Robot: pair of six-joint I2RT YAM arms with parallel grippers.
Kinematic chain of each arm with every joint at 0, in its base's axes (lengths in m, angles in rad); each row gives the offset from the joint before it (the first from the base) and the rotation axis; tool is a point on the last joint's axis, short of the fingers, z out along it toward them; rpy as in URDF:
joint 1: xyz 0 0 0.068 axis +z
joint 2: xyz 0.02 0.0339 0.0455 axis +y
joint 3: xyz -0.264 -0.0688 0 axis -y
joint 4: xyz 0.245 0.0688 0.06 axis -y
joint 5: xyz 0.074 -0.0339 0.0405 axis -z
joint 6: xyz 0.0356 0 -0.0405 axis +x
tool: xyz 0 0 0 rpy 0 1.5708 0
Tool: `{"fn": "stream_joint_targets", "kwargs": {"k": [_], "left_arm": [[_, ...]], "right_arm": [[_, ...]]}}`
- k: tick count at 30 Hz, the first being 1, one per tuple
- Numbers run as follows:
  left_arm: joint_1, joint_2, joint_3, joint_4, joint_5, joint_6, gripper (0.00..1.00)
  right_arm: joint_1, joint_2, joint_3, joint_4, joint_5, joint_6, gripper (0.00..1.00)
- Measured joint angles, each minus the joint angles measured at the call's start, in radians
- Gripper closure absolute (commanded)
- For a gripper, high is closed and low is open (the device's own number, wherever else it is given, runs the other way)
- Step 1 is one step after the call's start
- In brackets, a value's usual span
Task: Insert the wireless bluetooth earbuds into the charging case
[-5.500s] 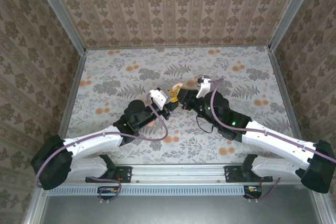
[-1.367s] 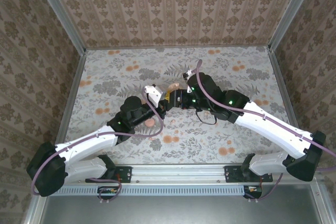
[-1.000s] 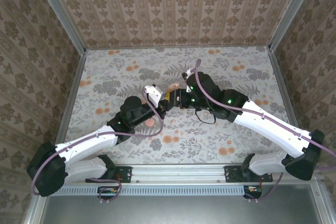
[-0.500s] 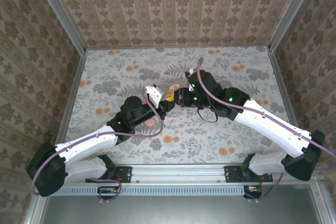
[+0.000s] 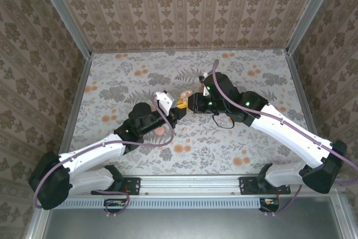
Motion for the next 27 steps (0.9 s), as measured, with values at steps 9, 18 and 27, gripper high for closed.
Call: {"fn": "stream_joint_targets", "kwargs": {"k": [9, 18, 27], "left_arm": [[0.000, -0.003, 0.000, -0.035, 0.015, 0.020, 1.00], [0.048, -0.035, 0.001, -0.117, 0.018, 0.042, 1.00], [0.144, -0.168, -0.047, -0.222, -0.020, 0.068, 1.00]], "right_arm": [[-0.074, -0.010, 0.006, -0.019, -0.111, -0.025, 0.88], [-0.154, -0.085, -0.047, -0.003, -0.190, -0.026, 0.89], [-0.203, -0.014, -0.295, 0.109, -0.237, -0.032, 0.89]]}}
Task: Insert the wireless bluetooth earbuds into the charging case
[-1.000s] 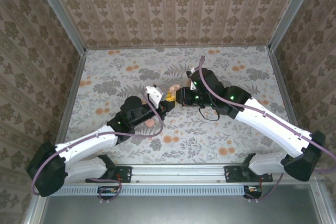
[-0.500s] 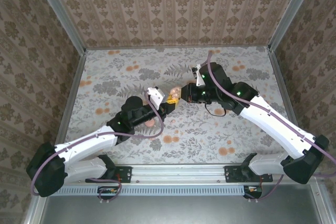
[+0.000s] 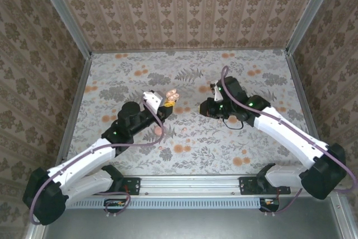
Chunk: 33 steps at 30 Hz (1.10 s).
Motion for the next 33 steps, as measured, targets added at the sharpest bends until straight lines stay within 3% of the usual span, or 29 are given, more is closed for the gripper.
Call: {"fn": "stream_joint_targets", "kwargs": {"k": [11, 14, 18, 21, 25, 33], "left_arm": [[0.020, -0.045, -0.034, -0.065, -0.007, 0.016, 1.00], [0.020, -0.043, -0.034, -0.068, -0.006, 0.016, 1.00], [0.020, -0.043, -0.034, -0.074, -0.006, 0.019, 1.00], [0.020, -0.043, -0.034, -0.087, -0.006, 0.023, 1.00], [0.020, -0.043, -0.038, -0.090, -0.007, 0.027, 1.00], [0.020, -0.043, -0.043, -0.090, -0.006, 0.031, 1.00]], "right_arm": [[-0.008, 0.334, -0.126, 0.134, -0.011, -0.107, 0.87], [-0.013, 0.406, -0.116, 0.129, -0.010, -0.156, 0.79], [-0.018, 0.435, -0.063, 0.083, 0.015, -0.211, 0.59], [-0.021, 0.420, -0.032, 0.026, 0.056, -0.232, 0.57], [-0.030, 0.362, 0.001, -0.043, 0.111, -0.227, 0.60], [-0.013, 0.393, 0.092, -0.074, 0.152, -0.169, 0.84]]}}
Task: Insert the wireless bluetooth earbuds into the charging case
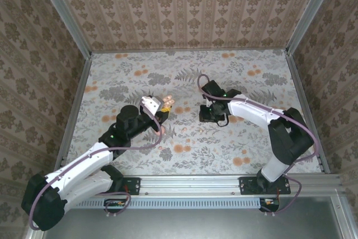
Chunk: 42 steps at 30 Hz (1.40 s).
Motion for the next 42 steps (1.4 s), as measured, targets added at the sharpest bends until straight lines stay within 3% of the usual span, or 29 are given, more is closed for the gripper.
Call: {"fn": "stream_joint_targets", "kwargs": {"k": [9, 13, 23, 29, 34, 39, 42], "left_arm": [[0.000, -0.007, -0.005, -0.014, 0.000, 0.001, 1.00], [0.000, -0.008, -0.005, -0.015, 0.000, 0.006, 1.00], [0.000, -0.014, -0.005, -0.021, 0.004, 0.007, 1.00], [0.000, -0.025, -0.010, -0.021, 0.004, 0.007, 1.00], [0.000, -0.025, -0.010, -0.021, 0.004, 0.007, 1.00], [0.000, -0.025, -0.010, -0.021, 0.003, 0.007, 1.00], [0.000, -0.025, -0.010, -0.021, 0.003, 0.008, 1.00]], "right_arm": [[0.182, 0.079, 0.069, -0.016, 0.029, 0.061, 0.91], [0.213, 0.080, 0.025, 0.010, 0.026, 0.094, 0.91], [0.170, 0.134, -0.032, 0.014, 0.040, 0.099, 0.92], [0.091, 0.134, -0.026, -0.006, 0.051, 0.058, 0.92], [-0.002, 0.134, 0.057, -0.085, 0.107, -0.010, 0.92], [-0.034, 0.134, 0.148, -0.119, 0.134, -0.061, 0.91], [-0.035, 0.133, 0.160, -0.133, 0.134, -0.069, 0.83]]}}
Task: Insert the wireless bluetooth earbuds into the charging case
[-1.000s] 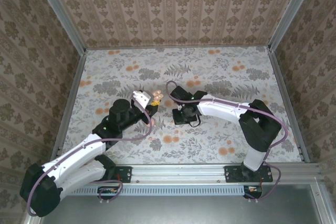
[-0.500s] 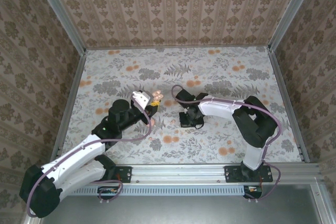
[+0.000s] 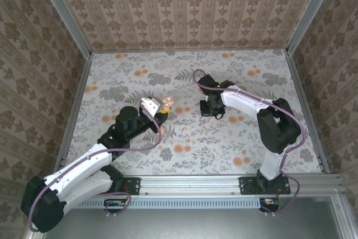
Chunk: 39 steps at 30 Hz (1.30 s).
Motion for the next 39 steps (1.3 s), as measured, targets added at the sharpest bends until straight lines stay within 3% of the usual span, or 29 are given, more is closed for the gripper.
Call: {"fn": "stream_joint_targets", "kwargs": {"k": [7, 12, 26, 39], "left_arm": [[0.000, 0.019, 0.000, 0.000, 0.001, 0.000, 1.00], [0.000, 0.040, 0.000, 0.000, 0.009, 0.000, 1.00], [0.000, 0.040, 0.000, 0.001, 0.016, 0.000, 1.00], [0.000, 0.032, 0.000, 0.001, 0.016, 0.000, 1.00]], "right_arm": [[0.006, -0.040, -0.077, 0.029, -0.056, 0.026, 0.64], [0.008, -0.040, -0.128, 0.069, -0.119, 0.047, 0.58], [0.016, 0.025, -0.140, 0.131, -0.171, 0.064, 0.60], [0.026, 0.061, -0.105, 0.100, -0.159, 0.063, 0.74]]}}
